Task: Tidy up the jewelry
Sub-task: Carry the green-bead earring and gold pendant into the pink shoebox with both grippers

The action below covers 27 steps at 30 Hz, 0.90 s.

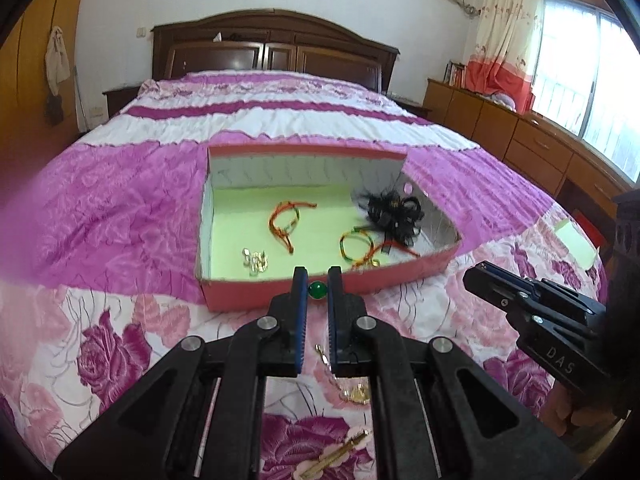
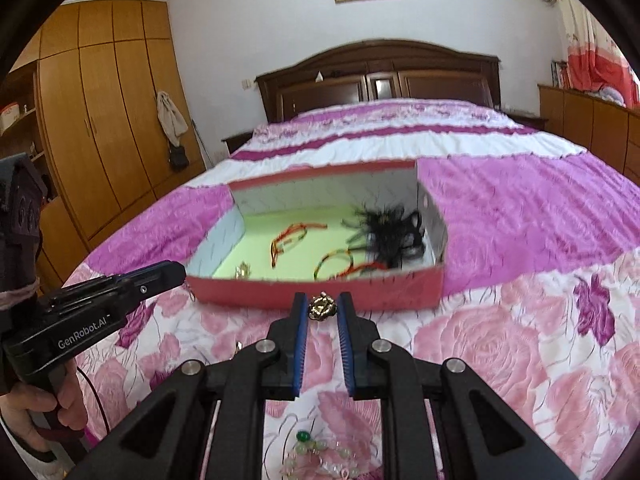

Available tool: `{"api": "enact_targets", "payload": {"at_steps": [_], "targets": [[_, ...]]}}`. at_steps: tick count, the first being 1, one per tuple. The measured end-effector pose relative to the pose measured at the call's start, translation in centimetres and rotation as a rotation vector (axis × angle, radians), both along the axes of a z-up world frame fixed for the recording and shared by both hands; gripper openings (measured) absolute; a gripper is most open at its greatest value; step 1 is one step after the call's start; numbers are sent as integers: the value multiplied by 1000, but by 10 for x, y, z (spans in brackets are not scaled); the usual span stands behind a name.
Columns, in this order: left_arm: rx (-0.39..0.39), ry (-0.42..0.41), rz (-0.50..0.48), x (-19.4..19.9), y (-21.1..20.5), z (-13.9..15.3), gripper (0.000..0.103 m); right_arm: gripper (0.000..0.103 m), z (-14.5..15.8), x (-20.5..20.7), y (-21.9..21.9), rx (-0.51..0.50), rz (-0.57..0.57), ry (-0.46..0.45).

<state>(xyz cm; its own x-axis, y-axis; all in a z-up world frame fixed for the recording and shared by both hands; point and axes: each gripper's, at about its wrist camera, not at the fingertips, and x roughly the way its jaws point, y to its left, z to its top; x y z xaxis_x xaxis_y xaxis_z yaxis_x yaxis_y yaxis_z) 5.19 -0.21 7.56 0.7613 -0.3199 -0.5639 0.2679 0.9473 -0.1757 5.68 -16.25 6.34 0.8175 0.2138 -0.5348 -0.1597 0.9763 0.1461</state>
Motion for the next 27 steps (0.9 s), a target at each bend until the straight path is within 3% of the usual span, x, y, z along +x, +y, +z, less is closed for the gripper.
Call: {"api": "enact_targets", "payload": {"at_steps": [18, 27], "targets": [[10, -195, 88, 40, -3, 15, 1, 17, 13, 37, -18, -12, -73, -151], [-2, -228, 154, 63, 5, 5, 1, 17, 11, 70, -33, -60, -128, -175]]}}
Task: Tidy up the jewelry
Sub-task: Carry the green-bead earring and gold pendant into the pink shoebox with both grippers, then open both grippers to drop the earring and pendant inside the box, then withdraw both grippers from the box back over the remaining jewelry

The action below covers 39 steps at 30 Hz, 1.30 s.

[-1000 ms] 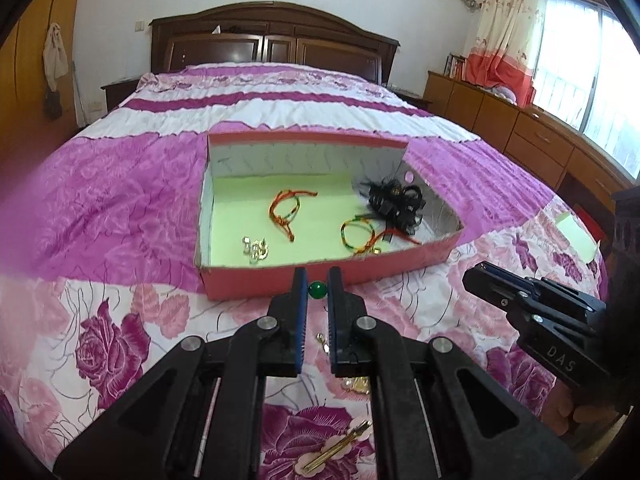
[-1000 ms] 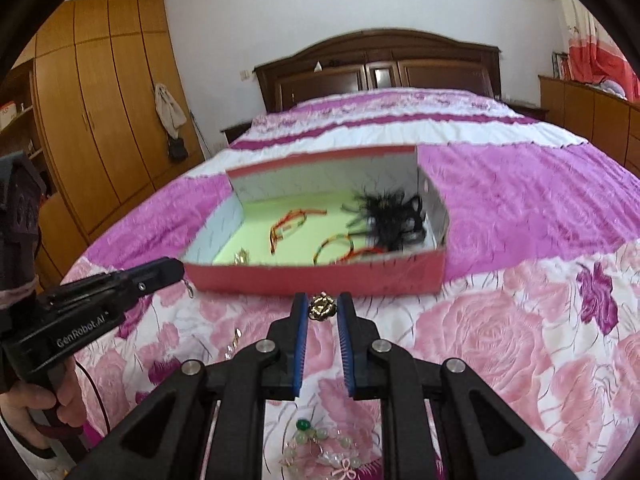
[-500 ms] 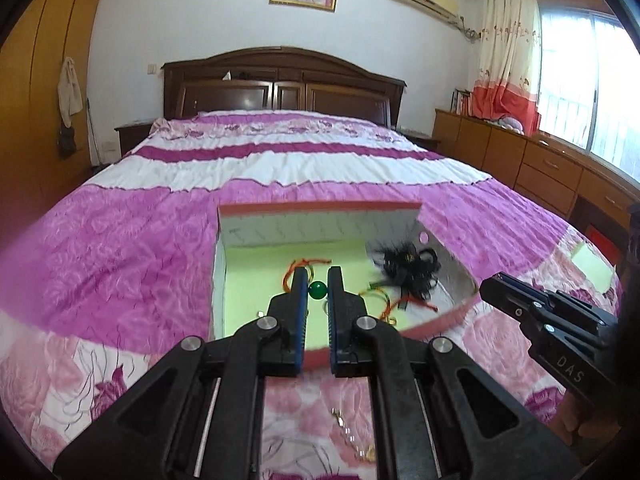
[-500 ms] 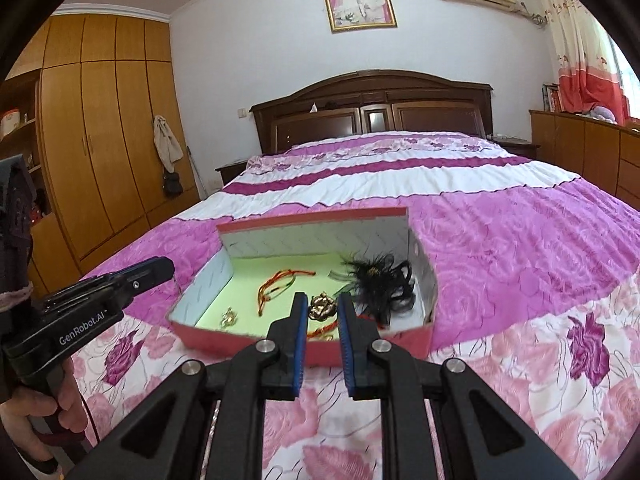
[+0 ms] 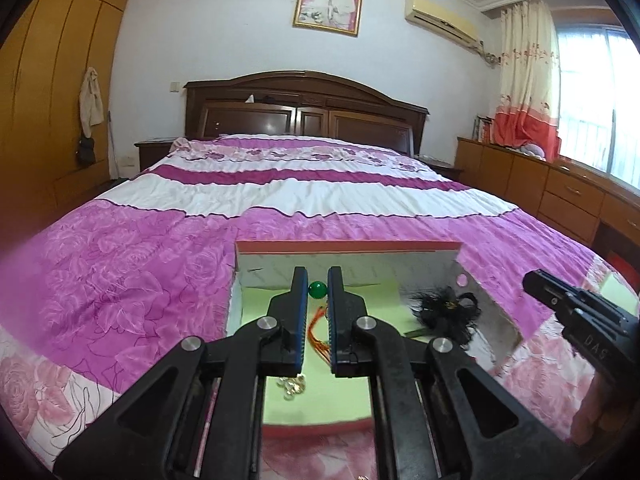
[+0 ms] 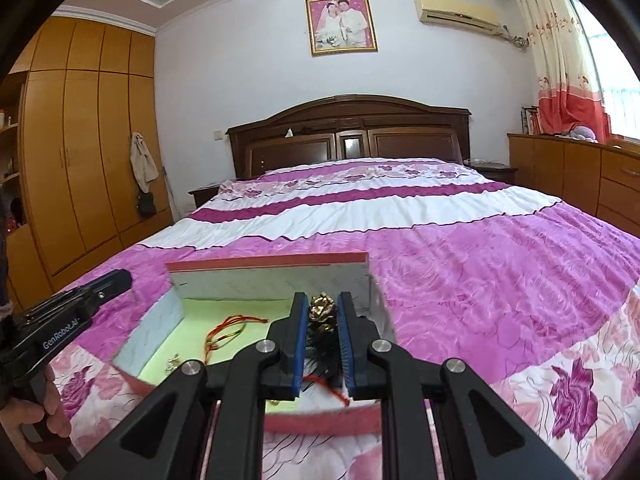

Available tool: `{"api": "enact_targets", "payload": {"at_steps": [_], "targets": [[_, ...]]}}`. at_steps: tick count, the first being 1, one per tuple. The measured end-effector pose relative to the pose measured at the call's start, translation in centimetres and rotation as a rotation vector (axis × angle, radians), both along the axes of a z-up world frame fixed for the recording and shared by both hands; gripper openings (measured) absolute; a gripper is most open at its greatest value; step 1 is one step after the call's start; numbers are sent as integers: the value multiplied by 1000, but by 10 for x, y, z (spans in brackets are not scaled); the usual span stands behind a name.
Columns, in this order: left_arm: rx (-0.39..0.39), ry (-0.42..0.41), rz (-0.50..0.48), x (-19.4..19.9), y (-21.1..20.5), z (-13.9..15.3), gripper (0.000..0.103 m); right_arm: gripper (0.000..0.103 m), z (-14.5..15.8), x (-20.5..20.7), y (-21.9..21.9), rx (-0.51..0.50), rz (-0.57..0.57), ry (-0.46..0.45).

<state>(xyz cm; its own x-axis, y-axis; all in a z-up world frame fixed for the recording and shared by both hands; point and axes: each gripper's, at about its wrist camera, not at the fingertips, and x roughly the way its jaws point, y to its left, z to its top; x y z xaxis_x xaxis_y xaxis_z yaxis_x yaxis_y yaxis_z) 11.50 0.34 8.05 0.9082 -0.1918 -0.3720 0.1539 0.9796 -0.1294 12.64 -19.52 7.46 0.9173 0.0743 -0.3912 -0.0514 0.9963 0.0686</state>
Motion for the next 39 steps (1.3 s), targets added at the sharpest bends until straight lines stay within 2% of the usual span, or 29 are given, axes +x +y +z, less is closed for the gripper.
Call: {"api": "enact_targets", "payload": {"at_steps": [7, 16, 20, 25, 28, 30, 33, 39], "targets": [[40, 74, 21, 25, -1, -20, 1, 17, -17, 21, 0, -29, -1, 83], [90, 242, 10, 49, -7, -53, 1, 17, -44, 43, 2, -55, 3, 218], [100, 282, -2, 54, -11, -57, 1, 17, -52, 48, 1, -53, 9, 262], [110, 307, -7, 57, -13, -60, 3, 17, -52, 49, 4, -55, 23, 275], [122, 322, -17, 58, -17, -60, 10, 21, -51, 49, 4, -47, 28, 284], [128, 322, -31, 57, -20, -59, 19, 29, -50, 48, 4, -31, 41, 287], [135, 309, -34, 52, -24, -56, 29, 33, -49, 45, 5, -10, 56, 287], [115, 292, -36, 43, -22, -45, 31, 41, -39, 34, 5, 31, 70, 264]]}}
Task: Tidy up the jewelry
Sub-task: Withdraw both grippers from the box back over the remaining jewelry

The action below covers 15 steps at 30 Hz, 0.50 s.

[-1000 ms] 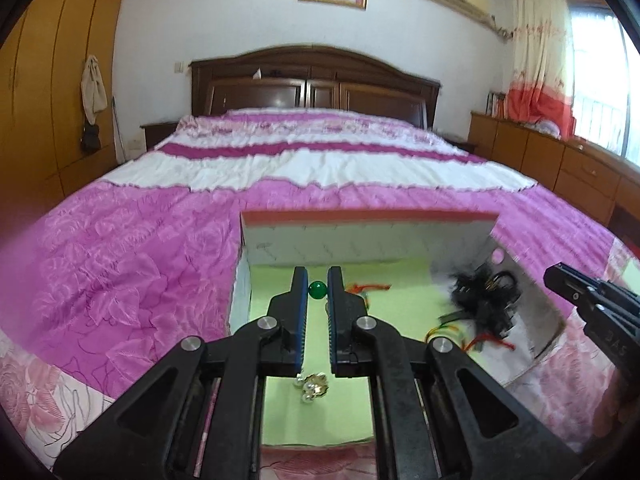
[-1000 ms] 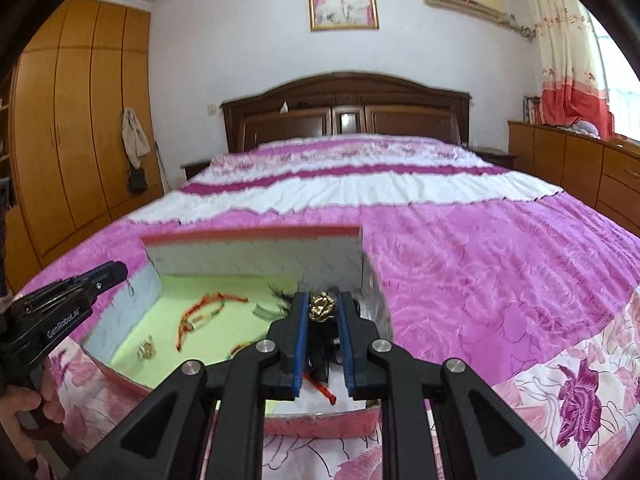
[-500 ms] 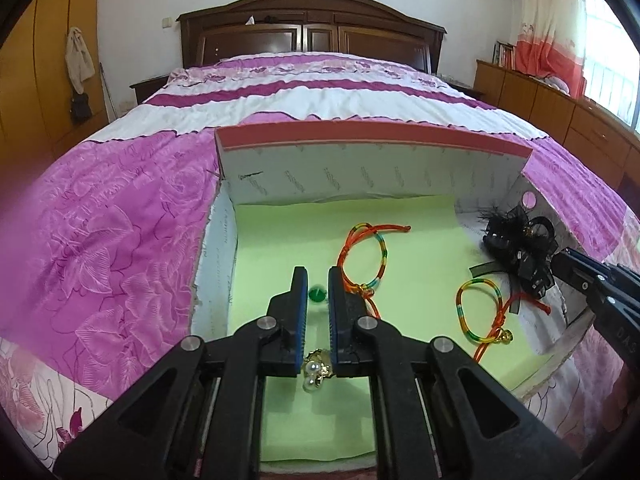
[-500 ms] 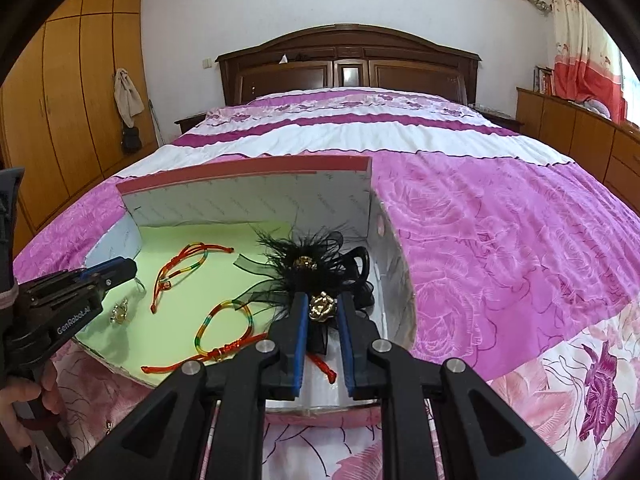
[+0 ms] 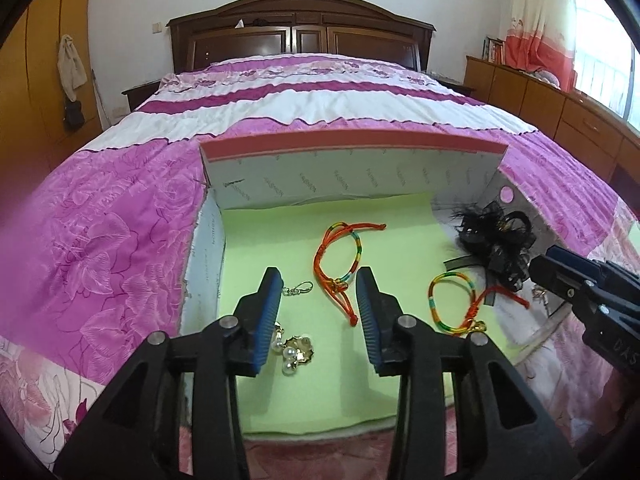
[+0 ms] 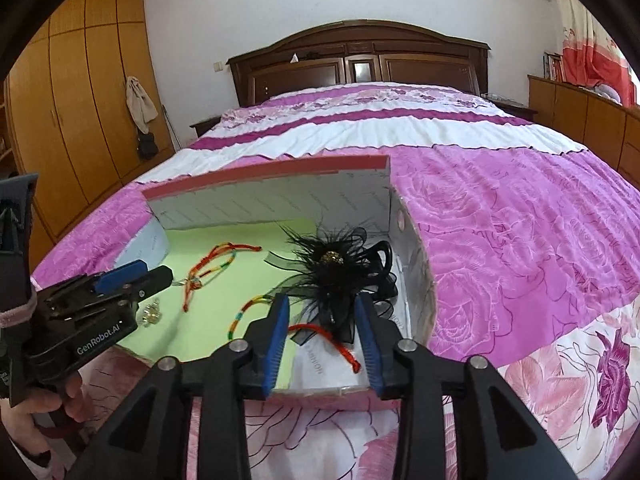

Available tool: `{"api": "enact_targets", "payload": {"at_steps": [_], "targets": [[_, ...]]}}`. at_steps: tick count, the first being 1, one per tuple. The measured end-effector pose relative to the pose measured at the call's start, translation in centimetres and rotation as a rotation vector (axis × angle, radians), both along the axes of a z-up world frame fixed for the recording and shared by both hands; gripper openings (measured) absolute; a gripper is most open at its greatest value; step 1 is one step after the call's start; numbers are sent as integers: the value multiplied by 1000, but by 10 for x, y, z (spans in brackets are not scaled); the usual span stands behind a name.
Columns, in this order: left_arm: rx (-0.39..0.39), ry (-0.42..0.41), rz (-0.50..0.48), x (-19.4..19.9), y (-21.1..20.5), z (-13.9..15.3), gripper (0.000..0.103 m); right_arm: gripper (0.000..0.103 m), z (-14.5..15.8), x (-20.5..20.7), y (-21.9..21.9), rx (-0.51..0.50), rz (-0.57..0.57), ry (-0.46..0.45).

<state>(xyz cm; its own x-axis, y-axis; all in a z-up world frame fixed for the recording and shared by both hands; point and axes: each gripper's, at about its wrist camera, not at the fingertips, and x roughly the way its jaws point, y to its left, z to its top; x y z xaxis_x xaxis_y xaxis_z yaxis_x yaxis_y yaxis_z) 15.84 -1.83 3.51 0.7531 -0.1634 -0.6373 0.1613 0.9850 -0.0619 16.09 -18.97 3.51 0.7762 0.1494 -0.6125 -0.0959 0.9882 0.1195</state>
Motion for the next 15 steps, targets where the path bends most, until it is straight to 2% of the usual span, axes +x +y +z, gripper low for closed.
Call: {"api": "enact_targets", "payload": {"at_steps": [15], "targets": [[-72, -78, 5, -39, 10, 30, 34, 55, 36, -46, 1, 94, 10, -115]]}}
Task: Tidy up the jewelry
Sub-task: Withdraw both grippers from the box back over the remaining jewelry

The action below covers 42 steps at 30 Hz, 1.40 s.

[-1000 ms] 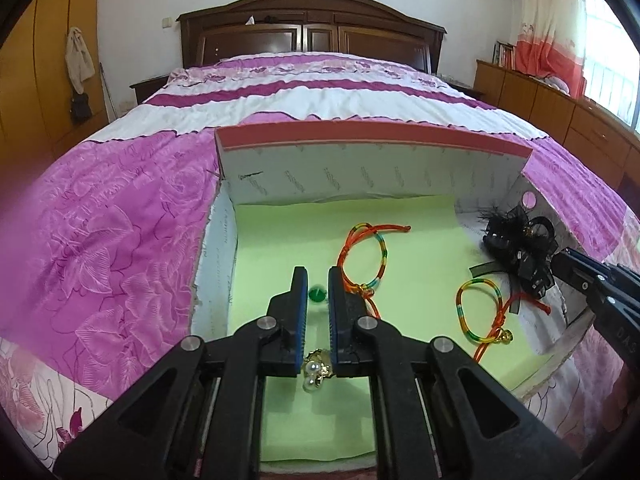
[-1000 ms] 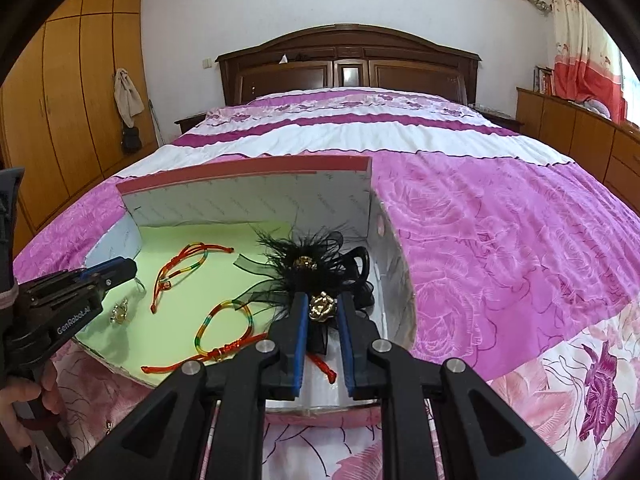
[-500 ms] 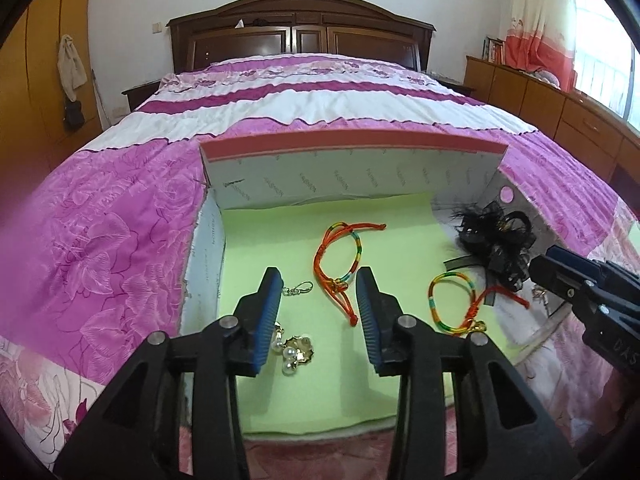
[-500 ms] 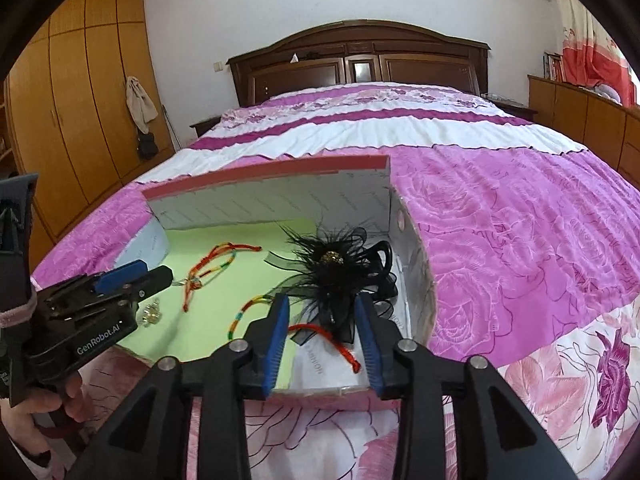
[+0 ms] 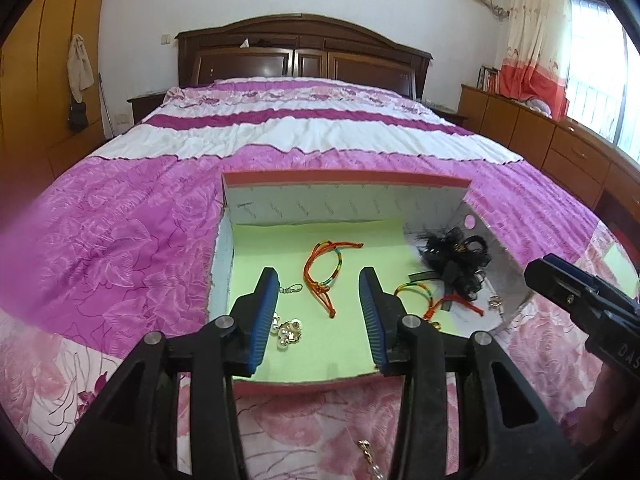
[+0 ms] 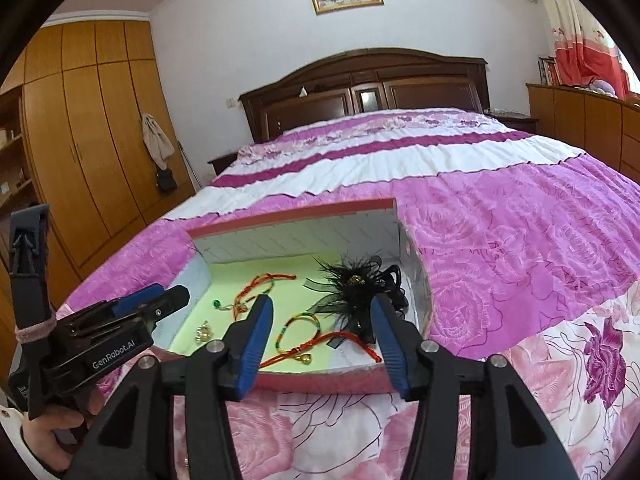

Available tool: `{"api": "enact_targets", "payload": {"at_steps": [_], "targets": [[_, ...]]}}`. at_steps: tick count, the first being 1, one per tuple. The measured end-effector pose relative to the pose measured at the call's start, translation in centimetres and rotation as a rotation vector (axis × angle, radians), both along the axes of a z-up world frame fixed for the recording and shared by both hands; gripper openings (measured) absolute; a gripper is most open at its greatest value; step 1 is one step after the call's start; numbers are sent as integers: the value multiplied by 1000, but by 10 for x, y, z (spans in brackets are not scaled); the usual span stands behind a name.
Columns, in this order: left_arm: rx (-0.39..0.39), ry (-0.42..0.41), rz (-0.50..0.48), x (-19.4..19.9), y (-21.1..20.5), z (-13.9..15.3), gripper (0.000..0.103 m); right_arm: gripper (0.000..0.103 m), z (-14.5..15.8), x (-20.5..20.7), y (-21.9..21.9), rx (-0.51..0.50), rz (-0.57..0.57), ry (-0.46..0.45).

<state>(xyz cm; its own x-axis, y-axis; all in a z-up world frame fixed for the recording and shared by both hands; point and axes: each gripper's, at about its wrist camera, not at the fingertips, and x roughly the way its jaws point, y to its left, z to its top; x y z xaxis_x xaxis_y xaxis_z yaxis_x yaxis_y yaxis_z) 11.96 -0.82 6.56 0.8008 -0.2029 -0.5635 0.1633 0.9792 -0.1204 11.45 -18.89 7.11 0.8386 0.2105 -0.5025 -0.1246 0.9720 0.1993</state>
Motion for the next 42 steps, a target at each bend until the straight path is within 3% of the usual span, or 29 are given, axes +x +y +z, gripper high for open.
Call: {"api": "enact_targets", "payload": {"at_steps": [11, 18, 27, 42], "targets": [[-9, -65, -28, -33, -3, 22, 35, 60, 22, -38, -3, 22, -10, -79], [-19, -52, -58, -48, -3, 25, 36, 60, 25, -54, -4, 23, -10, -58], [-19, 31, -100, -61, -2, 19, 36, 60, 14, -74, -10, 16, -9, 23], [-10, 231, -154, -73, 1, -16, 36, 60, -20, -88, -14, -24, 25, 220]]}}
